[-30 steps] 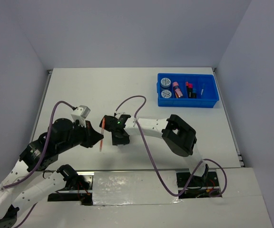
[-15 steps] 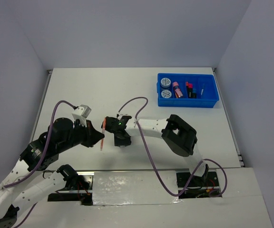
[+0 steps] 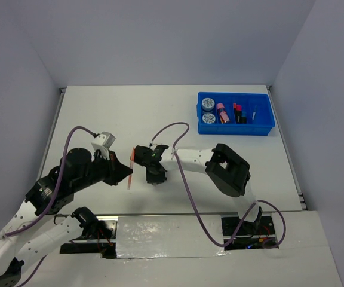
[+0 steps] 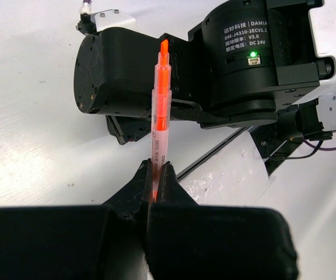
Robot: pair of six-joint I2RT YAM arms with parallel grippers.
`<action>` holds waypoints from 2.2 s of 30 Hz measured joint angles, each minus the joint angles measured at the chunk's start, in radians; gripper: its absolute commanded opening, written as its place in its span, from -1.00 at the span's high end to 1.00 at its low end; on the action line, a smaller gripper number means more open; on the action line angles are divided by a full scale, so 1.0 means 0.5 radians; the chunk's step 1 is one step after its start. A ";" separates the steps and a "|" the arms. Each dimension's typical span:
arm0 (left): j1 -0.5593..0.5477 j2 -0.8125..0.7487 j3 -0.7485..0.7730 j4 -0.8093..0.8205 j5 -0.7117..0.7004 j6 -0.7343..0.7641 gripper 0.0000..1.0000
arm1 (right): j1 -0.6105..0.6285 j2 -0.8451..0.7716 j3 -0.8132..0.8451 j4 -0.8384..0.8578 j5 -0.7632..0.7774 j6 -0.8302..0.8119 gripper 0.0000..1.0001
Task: Sort the stationery into containers
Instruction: Close the pen cap on the pen.
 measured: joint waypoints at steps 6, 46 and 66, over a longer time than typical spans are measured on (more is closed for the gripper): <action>0.000 0.000 -0.002 0.008 0.018 0.000 1.00 | -0.008 0.000 -0.002 0.005 -0.017 -0.002 0.45; 0.004 0.893 -0.132 1.802 1.067 -0.545 1.00 | -0.832 -2.045 -0.811 1.292 -0.343 -0.415 1.00; 0.004 0.915 -0.134 1.818 1.064 -0.581 1.00 | -0.864 -2.113 -0.955 1.476 -0.736 -0.526 1.00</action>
